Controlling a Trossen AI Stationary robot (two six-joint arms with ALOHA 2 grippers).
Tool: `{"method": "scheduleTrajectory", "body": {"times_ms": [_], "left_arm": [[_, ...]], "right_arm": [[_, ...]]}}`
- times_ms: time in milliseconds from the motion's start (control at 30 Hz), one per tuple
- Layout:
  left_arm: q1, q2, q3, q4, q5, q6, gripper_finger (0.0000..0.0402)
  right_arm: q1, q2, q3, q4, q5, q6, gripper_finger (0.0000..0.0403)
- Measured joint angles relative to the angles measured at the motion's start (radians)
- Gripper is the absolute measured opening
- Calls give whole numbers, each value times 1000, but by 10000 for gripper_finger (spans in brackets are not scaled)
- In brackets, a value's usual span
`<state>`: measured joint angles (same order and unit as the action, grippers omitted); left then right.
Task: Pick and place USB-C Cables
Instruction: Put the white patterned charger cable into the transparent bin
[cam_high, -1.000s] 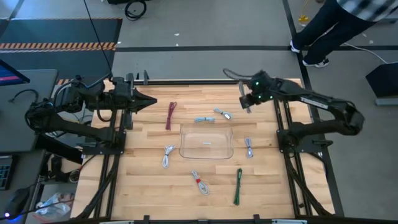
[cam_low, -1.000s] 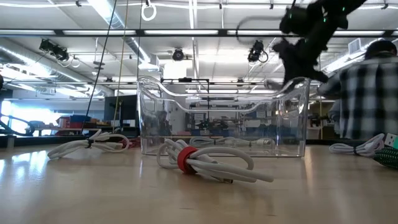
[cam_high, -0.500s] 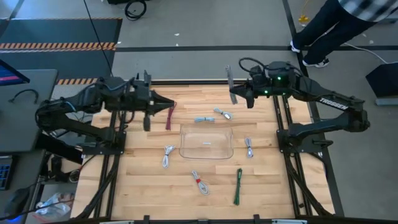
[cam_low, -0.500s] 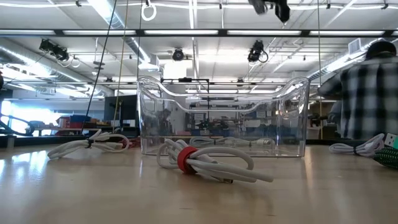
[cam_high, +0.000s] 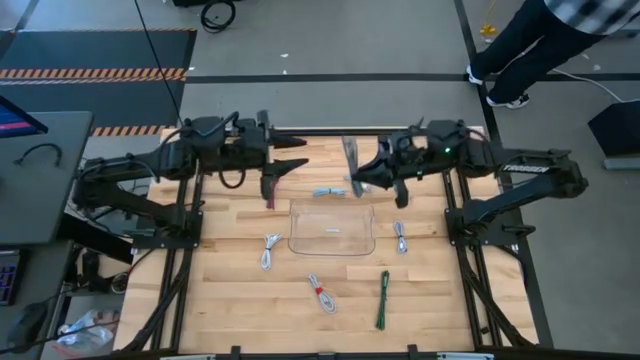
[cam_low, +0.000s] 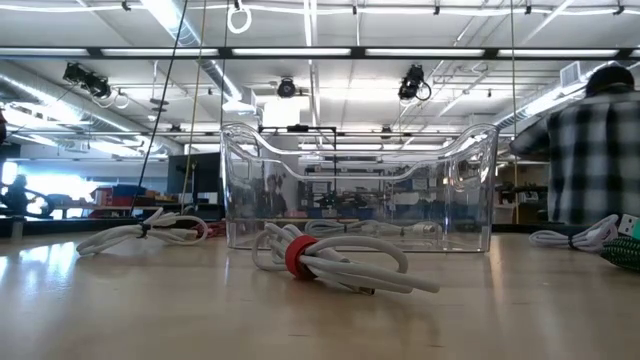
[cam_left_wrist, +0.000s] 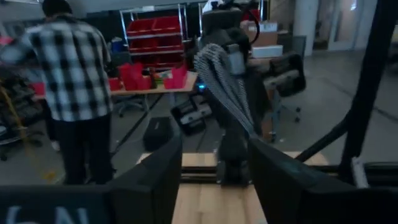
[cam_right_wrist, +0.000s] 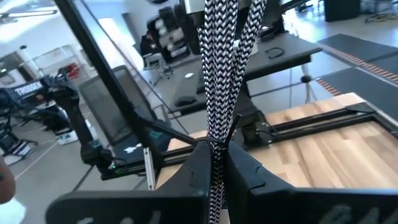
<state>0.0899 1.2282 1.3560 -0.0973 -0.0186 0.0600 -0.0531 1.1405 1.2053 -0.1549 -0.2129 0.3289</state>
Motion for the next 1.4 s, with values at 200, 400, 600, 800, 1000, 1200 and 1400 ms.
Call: {"method": "scheduleTrajectory", "body": {"times_ms": [200, 400, 600, 800, 1000, 1200, 1400], "left_arm": [[32, 44, 1, 49, 135, -97, 205], [36, 67, 0, 52, 155, -128, 206], [36, 85, 0, 58, 161, -154, 206], [36, 91, 0, 103, 251, -172, 206], [36, 91, 0, 115, 285, -188, 206], [50, 111, 1, 122, 286, -188, 206], [86, 139, 0, 148, 286, -192, 206]], "right_arm": [[21, 79, 0, 71, -3, -39, 21], [12, 128, 0, 124, -68, -52, 21], [4, 136, 0, 158, -103, -81, 21], [-17, 136, 0, 153, -105, -113, 21], [-43, 136, 0, 145, -106, -124, 21], [-49, 136, 0, 145, -105, -138, 21], [-50, 136, 0, 145, -102, -138, 21]]}}
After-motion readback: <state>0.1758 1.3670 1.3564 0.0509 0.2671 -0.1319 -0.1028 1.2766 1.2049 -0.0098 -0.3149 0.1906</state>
